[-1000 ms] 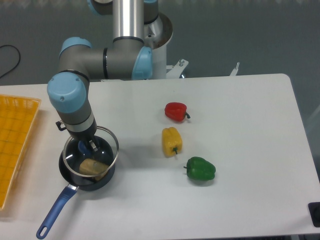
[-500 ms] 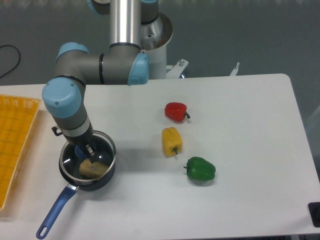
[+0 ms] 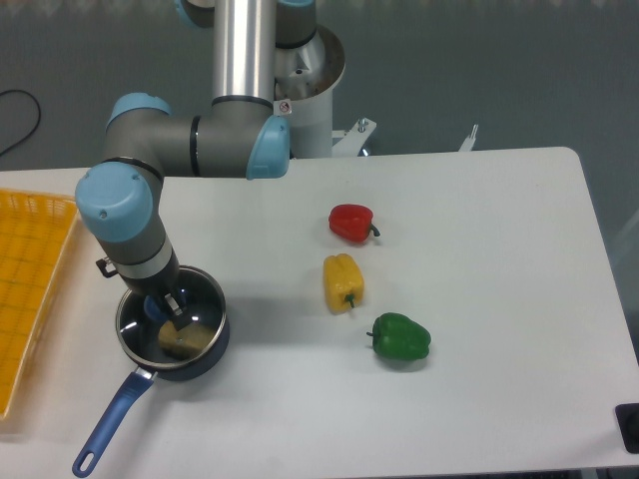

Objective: Close the pot lid
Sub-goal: 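Lower the glass lid onto the saucepan rim and settle it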

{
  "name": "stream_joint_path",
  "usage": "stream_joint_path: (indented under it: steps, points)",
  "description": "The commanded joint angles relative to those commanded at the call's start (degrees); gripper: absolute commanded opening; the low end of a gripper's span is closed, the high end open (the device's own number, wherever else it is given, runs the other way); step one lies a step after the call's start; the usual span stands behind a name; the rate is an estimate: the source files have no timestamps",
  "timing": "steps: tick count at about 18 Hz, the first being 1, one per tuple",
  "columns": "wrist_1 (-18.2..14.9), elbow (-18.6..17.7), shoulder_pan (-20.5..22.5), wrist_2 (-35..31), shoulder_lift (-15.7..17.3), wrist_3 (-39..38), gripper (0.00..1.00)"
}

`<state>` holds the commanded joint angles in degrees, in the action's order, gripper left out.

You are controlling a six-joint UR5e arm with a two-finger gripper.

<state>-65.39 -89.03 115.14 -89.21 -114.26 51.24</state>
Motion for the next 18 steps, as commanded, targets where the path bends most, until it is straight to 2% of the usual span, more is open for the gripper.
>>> stream_joint_path:
  steps: [18]
  points:
    - [-0.1,-0.2,-0.4,0.4,-1.0,0.1,0.57]
